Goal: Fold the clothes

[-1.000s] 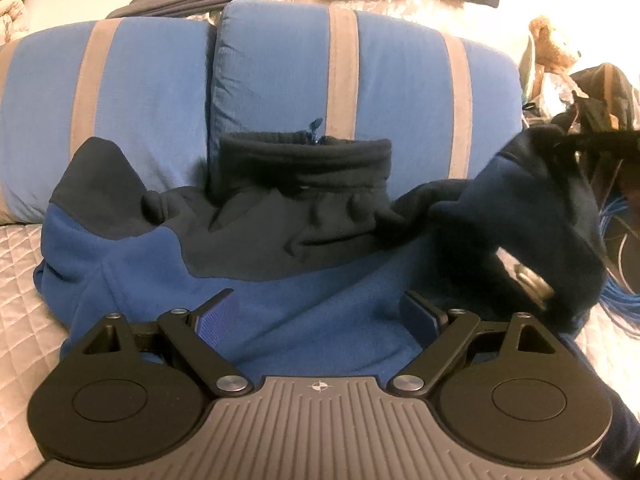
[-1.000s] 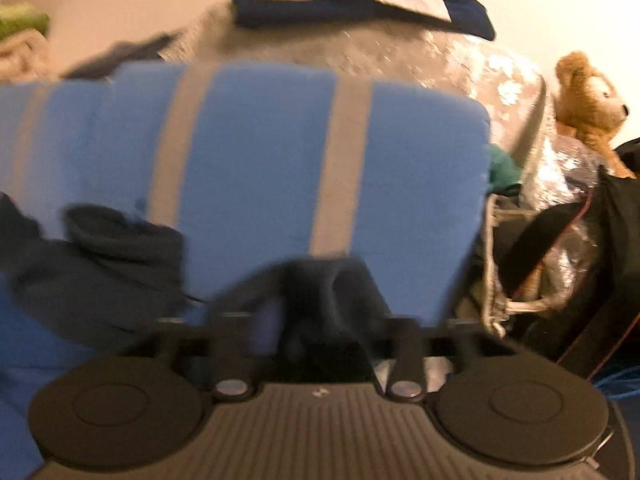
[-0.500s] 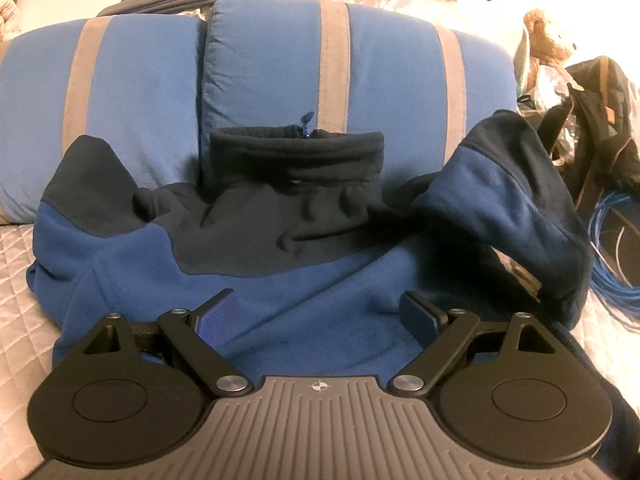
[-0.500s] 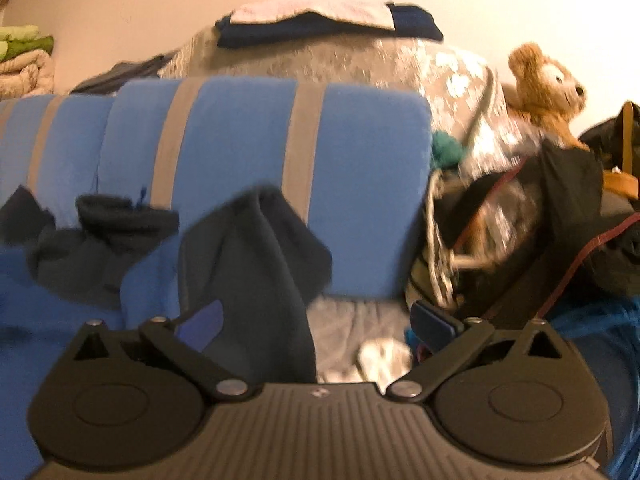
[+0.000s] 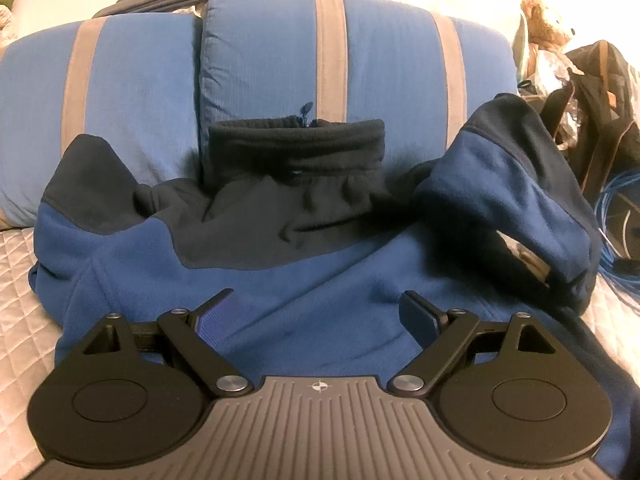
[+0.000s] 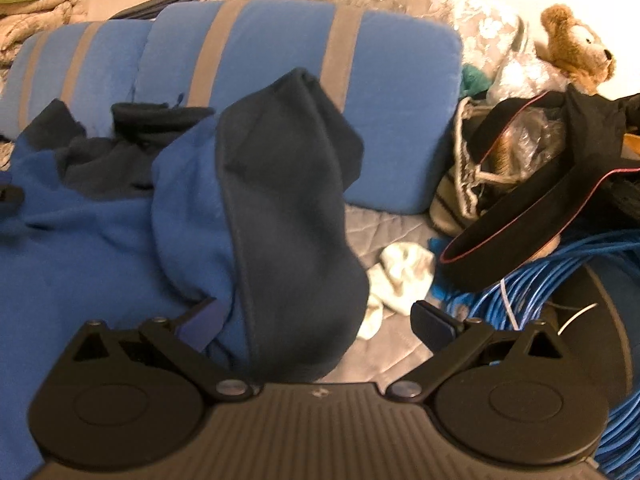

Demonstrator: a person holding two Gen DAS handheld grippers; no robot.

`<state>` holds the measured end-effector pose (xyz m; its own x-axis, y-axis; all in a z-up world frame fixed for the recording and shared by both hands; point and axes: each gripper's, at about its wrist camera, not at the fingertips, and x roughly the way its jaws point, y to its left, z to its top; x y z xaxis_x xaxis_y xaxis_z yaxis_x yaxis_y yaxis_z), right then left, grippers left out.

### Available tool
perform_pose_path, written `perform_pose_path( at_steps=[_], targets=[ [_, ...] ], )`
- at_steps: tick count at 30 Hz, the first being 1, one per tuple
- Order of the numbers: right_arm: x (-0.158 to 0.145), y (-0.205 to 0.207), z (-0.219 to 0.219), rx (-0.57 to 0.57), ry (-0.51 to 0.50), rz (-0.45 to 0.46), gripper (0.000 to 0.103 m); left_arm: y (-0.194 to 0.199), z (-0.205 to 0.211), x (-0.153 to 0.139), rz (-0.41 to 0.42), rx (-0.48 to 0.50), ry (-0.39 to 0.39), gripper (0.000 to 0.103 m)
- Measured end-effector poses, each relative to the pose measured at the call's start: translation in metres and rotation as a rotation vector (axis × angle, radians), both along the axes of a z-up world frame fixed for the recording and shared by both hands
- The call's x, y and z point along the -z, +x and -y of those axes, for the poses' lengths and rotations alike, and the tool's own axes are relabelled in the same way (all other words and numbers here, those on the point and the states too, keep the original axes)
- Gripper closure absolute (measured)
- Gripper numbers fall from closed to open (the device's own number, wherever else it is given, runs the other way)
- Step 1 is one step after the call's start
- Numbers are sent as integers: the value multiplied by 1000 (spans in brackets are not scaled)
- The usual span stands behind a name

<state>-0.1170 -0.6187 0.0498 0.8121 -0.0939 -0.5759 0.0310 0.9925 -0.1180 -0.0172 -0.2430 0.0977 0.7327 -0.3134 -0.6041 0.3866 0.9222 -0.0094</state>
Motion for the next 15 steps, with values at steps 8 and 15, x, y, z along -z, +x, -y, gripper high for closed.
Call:
perform_pose_path(
  at_steps=[8, 15],
  targets=[
    [32, 5, -8, -24, 12, -84, 0, 0, 0, 1, -4, 10, 6, 15],
    [59, 23, -1, 23, 140, -135, 11, 1, 3, 3, -8, 20, 19, 15]
  ],
)
